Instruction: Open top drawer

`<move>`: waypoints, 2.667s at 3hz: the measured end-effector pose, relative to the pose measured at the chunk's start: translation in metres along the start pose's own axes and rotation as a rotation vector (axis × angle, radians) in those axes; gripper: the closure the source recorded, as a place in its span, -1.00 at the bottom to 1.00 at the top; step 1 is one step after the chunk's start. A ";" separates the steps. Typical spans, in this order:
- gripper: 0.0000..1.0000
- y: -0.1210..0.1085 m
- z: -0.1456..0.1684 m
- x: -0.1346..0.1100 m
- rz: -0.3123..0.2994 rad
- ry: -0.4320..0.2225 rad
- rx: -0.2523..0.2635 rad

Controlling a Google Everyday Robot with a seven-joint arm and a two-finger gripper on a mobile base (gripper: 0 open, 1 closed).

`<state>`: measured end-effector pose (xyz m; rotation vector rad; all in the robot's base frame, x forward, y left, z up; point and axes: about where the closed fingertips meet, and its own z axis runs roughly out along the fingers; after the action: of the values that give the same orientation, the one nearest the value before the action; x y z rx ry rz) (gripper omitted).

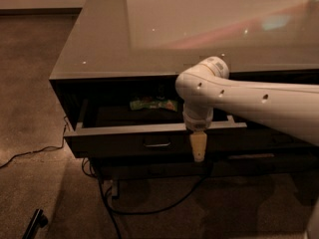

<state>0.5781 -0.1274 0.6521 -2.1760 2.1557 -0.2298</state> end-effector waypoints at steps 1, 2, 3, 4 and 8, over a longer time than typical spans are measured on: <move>-0.64 0.022 0.001 0.012 0.005 0.021 -0.016; -0.18 0.042 0.000 0.020 0.005 0.050 -0.028; 0.29 0.053 -0.004 0.027 0.017 0.064 -0.027; 0.76 0.053 -0.006 0.027 0.017 0.064 -0.027; -0.70 0.053 -0.006 0.027 0.017 0.065 -0.027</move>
Offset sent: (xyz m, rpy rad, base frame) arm -0.0651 -0.0301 -0.0053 -0.0819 0.0381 -0.0184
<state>0.5250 -0.1548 0.6512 -2.1934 2.2223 -0.2756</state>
